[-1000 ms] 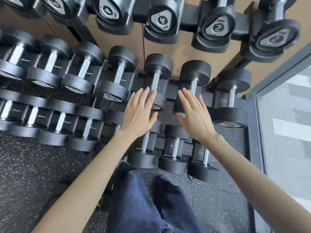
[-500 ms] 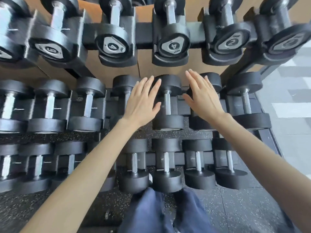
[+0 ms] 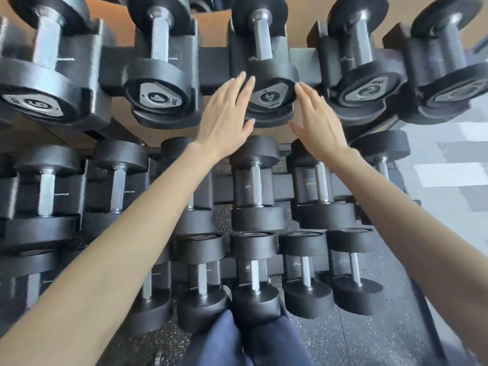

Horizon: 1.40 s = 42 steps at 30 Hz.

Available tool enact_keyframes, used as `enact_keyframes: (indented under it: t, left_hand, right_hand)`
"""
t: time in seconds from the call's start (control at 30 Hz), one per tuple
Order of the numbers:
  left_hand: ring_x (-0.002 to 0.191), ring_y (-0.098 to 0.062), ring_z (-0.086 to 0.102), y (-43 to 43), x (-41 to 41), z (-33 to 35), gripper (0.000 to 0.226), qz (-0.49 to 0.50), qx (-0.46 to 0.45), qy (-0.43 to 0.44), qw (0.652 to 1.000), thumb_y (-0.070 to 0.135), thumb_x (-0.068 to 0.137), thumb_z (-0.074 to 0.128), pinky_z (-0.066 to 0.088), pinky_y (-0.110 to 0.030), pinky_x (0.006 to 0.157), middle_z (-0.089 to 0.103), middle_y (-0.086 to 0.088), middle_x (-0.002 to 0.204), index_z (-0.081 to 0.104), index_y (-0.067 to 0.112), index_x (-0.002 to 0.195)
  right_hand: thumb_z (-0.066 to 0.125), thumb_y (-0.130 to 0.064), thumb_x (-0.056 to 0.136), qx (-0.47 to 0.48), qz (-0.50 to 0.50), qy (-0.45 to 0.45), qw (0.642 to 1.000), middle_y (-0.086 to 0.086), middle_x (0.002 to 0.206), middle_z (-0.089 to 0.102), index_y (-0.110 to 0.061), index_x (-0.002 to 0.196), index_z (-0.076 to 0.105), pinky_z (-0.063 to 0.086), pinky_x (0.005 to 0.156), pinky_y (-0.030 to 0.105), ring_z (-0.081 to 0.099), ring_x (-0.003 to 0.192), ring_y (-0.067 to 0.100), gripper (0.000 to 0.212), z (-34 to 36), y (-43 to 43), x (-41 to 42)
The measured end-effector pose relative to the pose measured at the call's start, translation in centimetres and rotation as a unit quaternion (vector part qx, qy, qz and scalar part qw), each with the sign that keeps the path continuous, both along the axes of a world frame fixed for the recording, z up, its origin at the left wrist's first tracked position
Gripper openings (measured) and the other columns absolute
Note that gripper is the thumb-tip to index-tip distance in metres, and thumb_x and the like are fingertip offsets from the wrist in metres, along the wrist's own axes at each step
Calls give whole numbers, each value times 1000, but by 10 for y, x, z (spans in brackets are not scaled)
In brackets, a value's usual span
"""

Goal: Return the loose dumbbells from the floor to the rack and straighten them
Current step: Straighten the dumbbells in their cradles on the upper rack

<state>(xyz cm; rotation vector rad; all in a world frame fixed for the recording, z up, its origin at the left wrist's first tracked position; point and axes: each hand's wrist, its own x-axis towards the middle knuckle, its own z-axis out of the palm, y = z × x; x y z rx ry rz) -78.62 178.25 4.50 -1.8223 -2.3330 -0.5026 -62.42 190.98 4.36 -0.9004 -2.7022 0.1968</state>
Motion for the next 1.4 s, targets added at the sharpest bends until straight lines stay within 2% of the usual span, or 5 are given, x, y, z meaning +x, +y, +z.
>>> enact_keyframes:
  t: [0.53,0.97,1.1,1.2,1.4]
  left_hand:
    - [121,-24,48,74,-7,-14,45,31,172,-127,976,14,91,57,41,-33,95,51,-10,130,45,8,134]
    - [118,-1,37,62,-19,-44,45,70,245,-341,905,-1,87,54,22,-1,99,45,-5,129,42,-2,130]
    - [121,-21,46,57,-26,-48,47,94,195,-386,897,5,89,54,34,-20,101,48,-11,136,38,5,134]
    - [119,-23,50,51,-37,-40,49,41,134,-356,924,16,90,57,40,-43,102,49,-7,134,38,11,134]
    - [128,-22,42,68,-24,-8,59,-67,128,-175,974,27,87,62,31,-29,105,46,-6,139,40,10,138]
  right_hand:
    - [60,-10,85,-154,-5,99,983,10,139,44,-5,138,32,36,100,33,44,124,26,60,-16,60,-37]
    - [57,-14,89,11,75,-3,997,18,122,48,-5,133,37,39,81,41,48,107,38,50,25,52,-48]
    - [58,-15,88,44,95,-3,994,17,120,50,-8,138,35,42,85,44,47,107,36,56,27,46,-52]
    - [59,-14,87,16,62,28,998,15,119,52,-11,141,33,39,83,39,49,106,34,60,20,45,-47]
    - [61,-8,85,-52,32,93,994,10,127,51,-15,144,29,42,86,33,52,107,24,67,2,51,-33]
